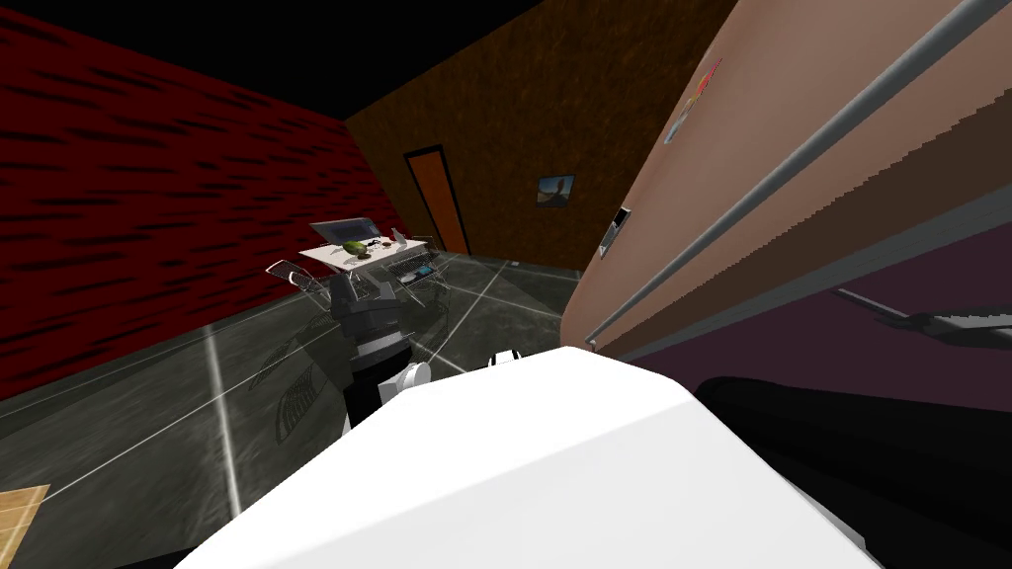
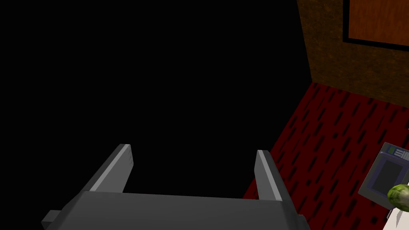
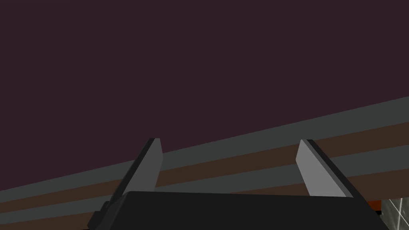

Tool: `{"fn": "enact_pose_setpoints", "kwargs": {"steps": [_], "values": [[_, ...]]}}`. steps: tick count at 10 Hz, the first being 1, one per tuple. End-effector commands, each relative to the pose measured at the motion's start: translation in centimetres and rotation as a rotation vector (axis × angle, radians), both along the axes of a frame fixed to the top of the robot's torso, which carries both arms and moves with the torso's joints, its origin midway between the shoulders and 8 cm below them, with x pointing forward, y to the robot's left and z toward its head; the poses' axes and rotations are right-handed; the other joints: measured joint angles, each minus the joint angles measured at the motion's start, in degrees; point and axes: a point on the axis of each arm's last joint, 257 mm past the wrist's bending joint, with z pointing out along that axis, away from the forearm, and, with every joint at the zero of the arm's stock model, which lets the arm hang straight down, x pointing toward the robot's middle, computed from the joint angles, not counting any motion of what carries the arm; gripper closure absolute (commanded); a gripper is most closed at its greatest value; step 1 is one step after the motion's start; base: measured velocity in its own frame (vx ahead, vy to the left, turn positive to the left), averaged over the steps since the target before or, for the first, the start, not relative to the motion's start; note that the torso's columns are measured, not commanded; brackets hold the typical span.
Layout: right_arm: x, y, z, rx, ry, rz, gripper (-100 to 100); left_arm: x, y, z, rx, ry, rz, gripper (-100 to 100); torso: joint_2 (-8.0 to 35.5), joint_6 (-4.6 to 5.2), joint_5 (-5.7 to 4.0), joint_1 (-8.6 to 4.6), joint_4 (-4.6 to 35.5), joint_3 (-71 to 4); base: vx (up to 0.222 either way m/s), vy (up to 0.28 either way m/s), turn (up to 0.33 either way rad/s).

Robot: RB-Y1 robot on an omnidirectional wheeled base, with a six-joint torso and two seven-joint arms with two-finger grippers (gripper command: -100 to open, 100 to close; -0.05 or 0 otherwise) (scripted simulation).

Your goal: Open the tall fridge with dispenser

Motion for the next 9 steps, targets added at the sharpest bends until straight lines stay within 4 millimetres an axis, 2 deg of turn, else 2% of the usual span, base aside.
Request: {"fn": "enact_pose_setpoints", "kwargs": {"steps": [1,2,3,4,5,7,8,9], "values": [[0.4,-0.2,0.2,0.001,-0.054,0.006,-100,0.0,0.0,0.0,0.0,0.0,0.0,0,-0.1,-0.05,0.09,0.07,0.0,-0.1,-0.006,0.004,-0.008],[0.7,0.4,1.5,-0.01,-0.045,0.016,-100,0.0,0.0,0.0,0.0,0.0,0.0,0,-0.2,-0.08,0.15,0.1,-0.1,-0.2,0.053,0.009,-0.013],[0.7,0.5,1.9,-0.014,-0.045,0.016,-100,0.0,0.0,0.0,0.0,0.0,0.0,0,-0.4,-0.16,0.41,0.19,-0.1,-0.4,0.07,0.011,-0.013],[0.8,0.6,1.2,-0.005,-0.042,0.026,-100,0.0,0.0,0.0,0.0,0.0,0.0,0,-0.4,-0.23,0.52,0.37,-0.1,-0.5,0.02,0.006,-0.026],[0.8,0.6,1.3,-0.006,-0.043,0.025,100,0.0,0.0,0.0,0.0,0.0,0.0,0,-0.3,-0.29,0.42,0.53,-0.1,-0.4,-0.008,0.021,-0.023],[-1.1,-0.7,1.3,-0.006,-0.041,-0.043,100,0.0,0.0,0.0,0.0,0.0,0.0,0,-0.5,-0.16,0.63,0.91,-0.1,-0.4,0.183,0.138,-0.035],[-1.1,-0.7,1.3,-0.006,-0.041,-0.043,100,0.0,0.0,0.0,0.0,0.0,0.0,0,-0.7,-0.22,0.57,1.02,-0.2,-0.6,0.229,0.188,-0.036],[-2.1,-1.4,1.4,-0.008,-0.041,-0.079,100,0.0,0.0,0.0,0.0,0.0,0.0,0,-0.7,-0.37,0.45,1.0,-0.3,-0.5,0.218,0.214,-0.035]]}}
